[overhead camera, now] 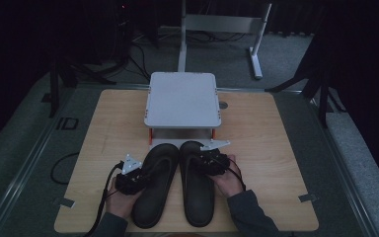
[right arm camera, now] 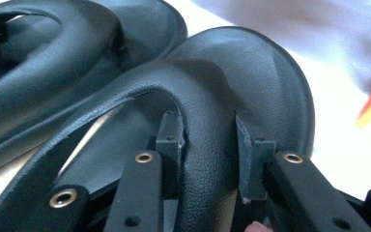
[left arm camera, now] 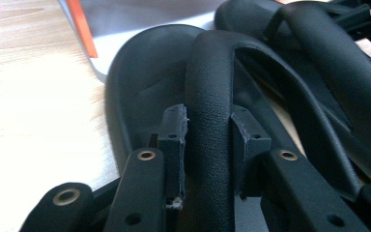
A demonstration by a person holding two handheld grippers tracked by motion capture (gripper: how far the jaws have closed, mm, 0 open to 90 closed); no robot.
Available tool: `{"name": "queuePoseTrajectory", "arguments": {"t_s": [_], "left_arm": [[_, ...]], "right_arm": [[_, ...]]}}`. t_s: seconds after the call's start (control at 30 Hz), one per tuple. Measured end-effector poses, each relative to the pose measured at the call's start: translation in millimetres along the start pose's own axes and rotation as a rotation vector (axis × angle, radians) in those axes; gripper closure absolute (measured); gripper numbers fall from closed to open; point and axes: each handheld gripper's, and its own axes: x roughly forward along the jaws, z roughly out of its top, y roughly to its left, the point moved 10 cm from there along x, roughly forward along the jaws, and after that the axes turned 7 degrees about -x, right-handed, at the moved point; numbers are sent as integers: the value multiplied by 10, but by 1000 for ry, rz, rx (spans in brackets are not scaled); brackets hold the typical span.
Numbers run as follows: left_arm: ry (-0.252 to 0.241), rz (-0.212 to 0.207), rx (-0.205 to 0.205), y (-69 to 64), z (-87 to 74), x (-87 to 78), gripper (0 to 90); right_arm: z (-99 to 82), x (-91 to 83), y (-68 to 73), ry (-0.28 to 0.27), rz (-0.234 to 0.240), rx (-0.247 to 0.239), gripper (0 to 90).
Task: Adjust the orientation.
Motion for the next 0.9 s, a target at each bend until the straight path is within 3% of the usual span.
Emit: {"name": "queuePoseTrajectory", "arguments": {"t_s": [0.23, 0.4, 0.57, 0.7, 0.8, 0.9], "left_arm": [[-29, 33, -37, -39, 75, 84, 709], [-49, 13, -56, -67, 149, 150, 707], [-61, -3, -113, -81, 194, 222, 702], [-60, -9, -124, -104, 181, 241, 696], [-69, -26, -145, -141, 194, 235, 691], [-77, -27, -132, -215, 198, 250, 681]], "right_arm": [[-27, 20, -27, 20, -16, 6, 681], [43, 44, -90, 2, -18, 8, 678], [141, 107, -200, -10, -31, 3, 678], [183, 140, -251, -16, -36, 23, 678], [203, 159, -255, -15, -38, 2, 677], [206, 155, -262, -9, -40, 3, 677]]}}
